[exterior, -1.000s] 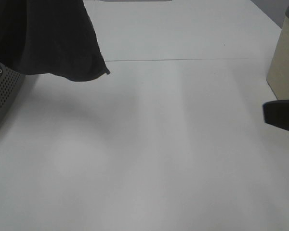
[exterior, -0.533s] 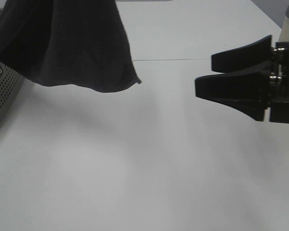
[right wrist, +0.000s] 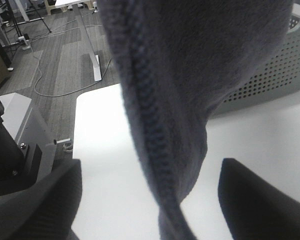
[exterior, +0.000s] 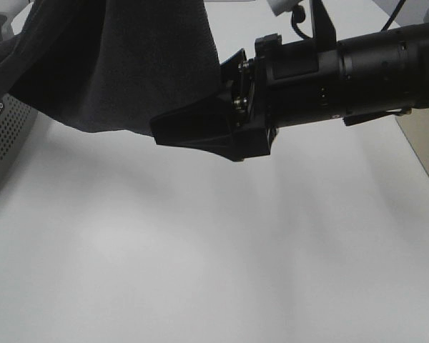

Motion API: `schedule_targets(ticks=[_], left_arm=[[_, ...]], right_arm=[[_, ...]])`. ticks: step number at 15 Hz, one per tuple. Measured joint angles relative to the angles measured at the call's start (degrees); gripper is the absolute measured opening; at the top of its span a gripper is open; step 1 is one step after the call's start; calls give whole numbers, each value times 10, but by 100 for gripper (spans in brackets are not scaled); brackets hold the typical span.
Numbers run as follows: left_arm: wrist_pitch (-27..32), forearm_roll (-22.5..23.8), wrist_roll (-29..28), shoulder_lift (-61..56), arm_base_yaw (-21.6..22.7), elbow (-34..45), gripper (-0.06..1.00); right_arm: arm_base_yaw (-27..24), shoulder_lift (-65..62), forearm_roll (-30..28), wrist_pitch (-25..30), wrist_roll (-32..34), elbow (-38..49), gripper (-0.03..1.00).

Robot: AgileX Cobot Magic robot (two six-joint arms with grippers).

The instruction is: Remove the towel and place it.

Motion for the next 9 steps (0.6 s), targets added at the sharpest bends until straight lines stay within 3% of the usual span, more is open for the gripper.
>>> schedule_targets(ticks=[3,5,9], left_arm=[[0,9,1,1,0,0,0],[5,11,1,10,0,0,0],[10,20,1,17,0,0,0]], right_arm=[[3,6,-2,-2,0,-1,73],[3,6,1,-2,2,-2,67],[3,6,-2,-11,5,-2,30]])
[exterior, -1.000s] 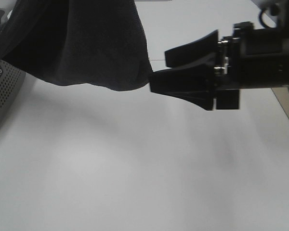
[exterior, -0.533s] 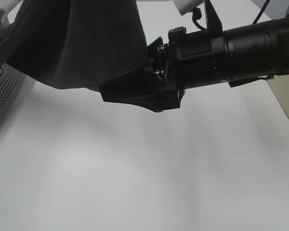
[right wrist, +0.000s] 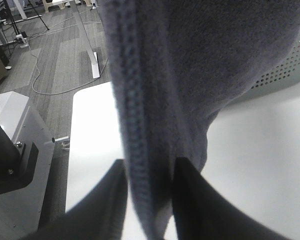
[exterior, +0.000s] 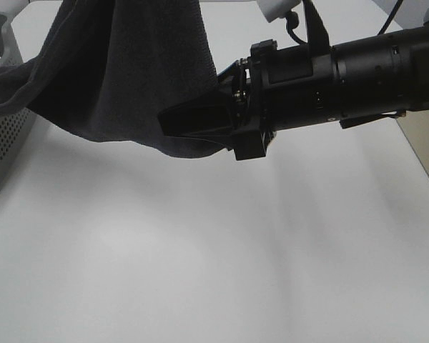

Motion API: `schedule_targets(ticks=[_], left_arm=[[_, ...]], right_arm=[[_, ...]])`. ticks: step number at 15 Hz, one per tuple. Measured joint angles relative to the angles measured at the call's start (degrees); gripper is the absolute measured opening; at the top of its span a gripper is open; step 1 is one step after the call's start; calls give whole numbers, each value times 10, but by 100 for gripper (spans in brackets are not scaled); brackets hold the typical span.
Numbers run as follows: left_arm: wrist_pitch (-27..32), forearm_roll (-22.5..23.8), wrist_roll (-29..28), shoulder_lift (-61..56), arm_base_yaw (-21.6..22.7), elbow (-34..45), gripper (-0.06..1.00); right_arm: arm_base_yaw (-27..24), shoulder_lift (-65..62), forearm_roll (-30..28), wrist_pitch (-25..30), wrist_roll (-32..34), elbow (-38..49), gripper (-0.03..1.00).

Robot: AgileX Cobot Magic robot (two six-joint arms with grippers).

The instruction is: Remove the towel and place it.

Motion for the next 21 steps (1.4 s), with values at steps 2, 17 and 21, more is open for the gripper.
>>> schedule_targets(ticks=[2,17,21], left_arm=[[9,2,0,0,0,0,0],[-93,21,-9,0,0,0,0],[-150,34,-23,11,4,0,0]], right_arm=[[0,0,-11,-10,1,0,7],[0,-78,-488,-127,658,-160,1],[0,-80,-752,-37,902,-295,1]])
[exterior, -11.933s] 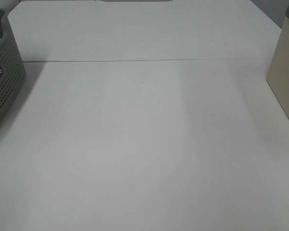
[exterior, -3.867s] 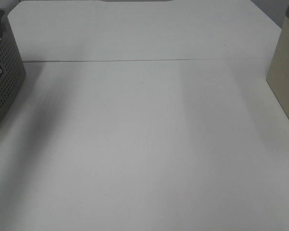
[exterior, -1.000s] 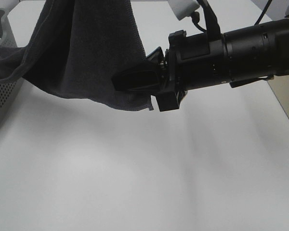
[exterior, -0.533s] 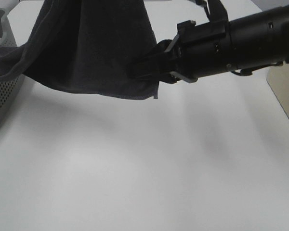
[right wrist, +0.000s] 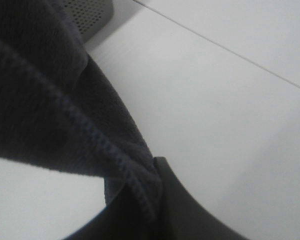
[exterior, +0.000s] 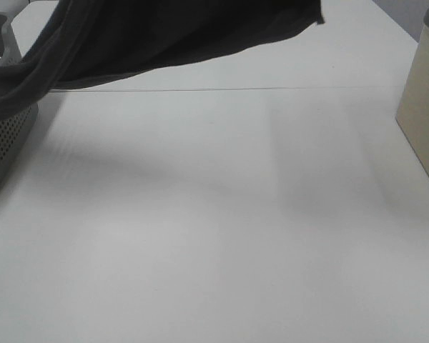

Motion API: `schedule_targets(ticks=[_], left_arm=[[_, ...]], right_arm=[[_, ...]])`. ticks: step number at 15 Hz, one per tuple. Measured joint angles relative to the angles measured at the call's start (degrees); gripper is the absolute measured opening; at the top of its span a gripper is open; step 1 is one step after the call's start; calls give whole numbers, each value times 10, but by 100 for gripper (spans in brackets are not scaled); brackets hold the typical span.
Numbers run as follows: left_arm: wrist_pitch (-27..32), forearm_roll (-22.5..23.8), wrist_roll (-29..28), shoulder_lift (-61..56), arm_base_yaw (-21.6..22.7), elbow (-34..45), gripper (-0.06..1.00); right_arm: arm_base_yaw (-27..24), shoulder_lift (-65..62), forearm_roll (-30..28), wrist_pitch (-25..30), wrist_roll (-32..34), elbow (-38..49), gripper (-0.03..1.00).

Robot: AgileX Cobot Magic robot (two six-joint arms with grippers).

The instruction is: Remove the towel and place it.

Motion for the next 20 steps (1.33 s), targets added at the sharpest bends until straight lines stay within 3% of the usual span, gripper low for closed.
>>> schedule_targets(ticks=[3,4,6,12,17,19,20], left_arm=[[-73,2,-30,22,36,0,0],[-113,2,-44,30,58,0,0],[-163,2,-49,45,88,0,0],[-351,-7,-26,97,161,0,0],[-598,-15,-26,157,184,0,0],[-700,-27,-26,189,219,0,0],[-710,-32,-26,194,224,0,0]], right_arm=[[0,0,-113,64,76,-73,1],[0,0,-195,83,121,-109,1],[0,1,-277,80,157,-139,1],[0,62,-407,-54,185,-251,1],[0,154,-526,-162,242,-360,1],[0,214,-566,-190,268,-425,1],[-1,221,-567,-197,271,-430,1]])
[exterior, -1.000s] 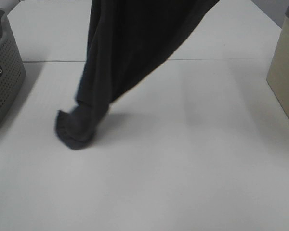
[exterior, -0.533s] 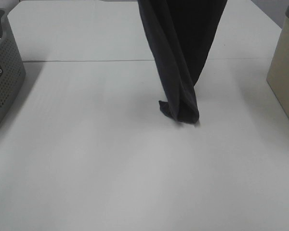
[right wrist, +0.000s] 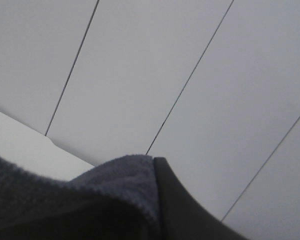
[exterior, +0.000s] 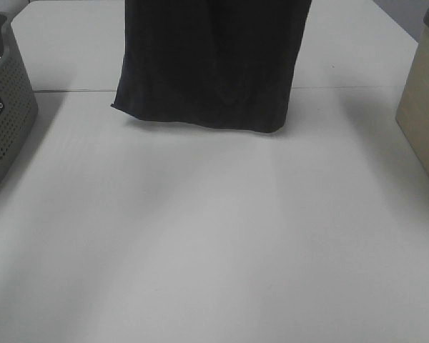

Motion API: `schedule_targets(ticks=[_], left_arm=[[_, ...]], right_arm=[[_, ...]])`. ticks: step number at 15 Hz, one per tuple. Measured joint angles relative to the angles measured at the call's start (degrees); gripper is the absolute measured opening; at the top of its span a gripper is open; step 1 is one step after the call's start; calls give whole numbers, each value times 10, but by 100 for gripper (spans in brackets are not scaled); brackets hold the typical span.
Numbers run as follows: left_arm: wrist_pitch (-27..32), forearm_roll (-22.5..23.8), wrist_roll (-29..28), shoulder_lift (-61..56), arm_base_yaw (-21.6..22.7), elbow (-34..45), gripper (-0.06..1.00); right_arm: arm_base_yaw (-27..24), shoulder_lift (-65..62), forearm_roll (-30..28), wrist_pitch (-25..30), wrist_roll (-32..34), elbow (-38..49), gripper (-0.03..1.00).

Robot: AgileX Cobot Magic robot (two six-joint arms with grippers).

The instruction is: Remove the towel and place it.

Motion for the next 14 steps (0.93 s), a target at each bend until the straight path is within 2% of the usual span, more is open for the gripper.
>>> schedule_targets(ticks=[4,7,8,10,12,14], left_arm=[[-91,-62,0,60,50,-10,0],[-107,-83,-22,119,65,-71,0],[-110,-85,-53,180,66,-168,0],[-101,-85,-76,252,66,-284,0],[-70,-85,-96,298,66,-379,0],[-31,-85,-113,330,66,-445,0]], right_arm=[[-19,73,-2,-101,36,-52,1],[-31,118,-2,-131,61,-97,1],[-42,152,-1,-172,69,-119,1],[-55,170,7,-212,80,-131,1],[-73,181,27,-251,84,-140,1],[-81,182,43,-265,85,-142,1]])
